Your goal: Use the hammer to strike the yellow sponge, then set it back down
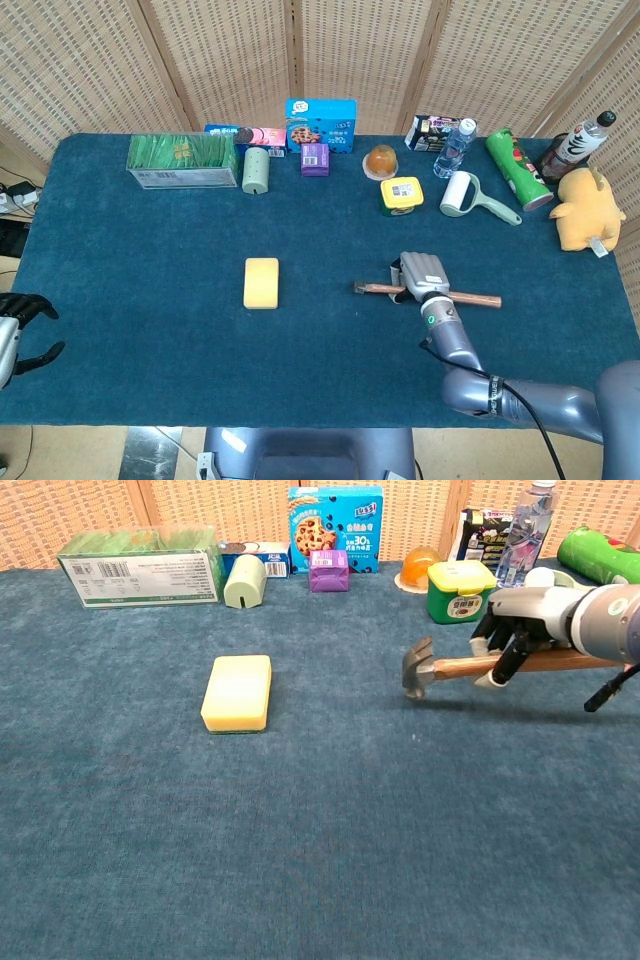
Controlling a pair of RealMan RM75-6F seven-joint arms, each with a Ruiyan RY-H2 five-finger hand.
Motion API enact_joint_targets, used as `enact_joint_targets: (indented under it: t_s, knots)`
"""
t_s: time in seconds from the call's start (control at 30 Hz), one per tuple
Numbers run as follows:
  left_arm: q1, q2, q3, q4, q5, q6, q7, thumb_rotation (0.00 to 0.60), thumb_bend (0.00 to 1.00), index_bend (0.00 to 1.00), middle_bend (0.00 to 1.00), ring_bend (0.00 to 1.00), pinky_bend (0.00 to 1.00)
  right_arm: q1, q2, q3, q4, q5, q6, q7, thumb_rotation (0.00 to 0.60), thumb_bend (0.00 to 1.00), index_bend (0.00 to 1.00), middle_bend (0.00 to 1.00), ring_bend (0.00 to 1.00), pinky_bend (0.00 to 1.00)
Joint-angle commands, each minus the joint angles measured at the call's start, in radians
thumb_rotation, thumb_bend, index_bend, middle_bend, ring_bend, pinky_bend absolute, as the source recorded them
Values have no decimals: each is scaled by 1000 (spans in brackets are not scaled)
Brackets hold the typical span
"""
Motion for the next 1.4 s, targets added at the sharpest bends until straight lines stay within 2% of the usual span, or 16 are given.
enact_joint_targets:
  t_s: [0.03, 0.3, 0.5, 0.6, 0.67, 0.73, 0.87, 1.0, 1.1, 1.3, 1.4]
  knots:
    - [0, -2, 1, 0, -1, -2, 1, 600, 225, 460, 366, 264, 186, -9, -8, -9, 20, -10, -3, -5, 600, 394, 858, 1000, 1000, 924]
    - [1, -1, 2, -3, -3, -1, 6, 600, 226, 460, 366, 264, 186, -23, -40, -14, 90, -25, -25, -12, 600, 393, 841, 1000, 1000, 852]
    - [0, 0, 3, -5, -5, -4, 10, 600, 225, 460, 366, 264, 186, -29, -57, -18, 123, -32, -42, -23, 600, 392, 787, 978, 989, 746]
    - [1, 0, 3, -5, -6, -2, 10, 600, 225, 460, 366, 263, 186, -33, -60, -19, 134, -41, -55, -25, 600, 394, 699, 873, 888, 659]
    - [2, 0, 3, -4, -7, -1, 10, 600, 224, 460, 366, 263, 186, -38, -55, -16, 132, -61, -64, -13, 600, 402, 623, 772, 782, 590]
    - [2, 1, 3, -4, -8, -2, 10, 600, 225, 460, 366, 263, 186, -48, -40, -16, 121, -99, -79, 7, 600, 415, 519, 656, 653, 499]
    - [-1, 1, 3, -5, -4, -5, 9, 600, 225, 459, 366, 264, 186, -59, -5, -19, 95, -151, -119, 35, 600, 420, 350, 496, 499, 410]
    - [0, 0, 3, -3, -5, -4, 9, 600, 225, 459, 366, 264, 186, -80, 17, -3, 69, -213, -130, 95, 600, 419, 278, 430, 445, 380]
    - [0, 0, 4, -3, -5, -3, 9, 600, 224, 458, 366, 263, 186, -97, 35, 9, 47, -270, -127, 139, 600, 419, 250, 419, 431, 372]
    - [-1, 0, 3, -6, -3, -1, 10, 600, 225, 451, 365, 264, 186, -122, 75, 21, -1, -341, -115, 190, 600, 419, 247, 418, 425, 368]
    - [-1, -1, 2, -6, -4, 0, 10, 600, 225, 451, 366, 264, 186, -146, 101, 29, -38, -385, -85, 223, 600, 418, 285, 432, 430, 373]
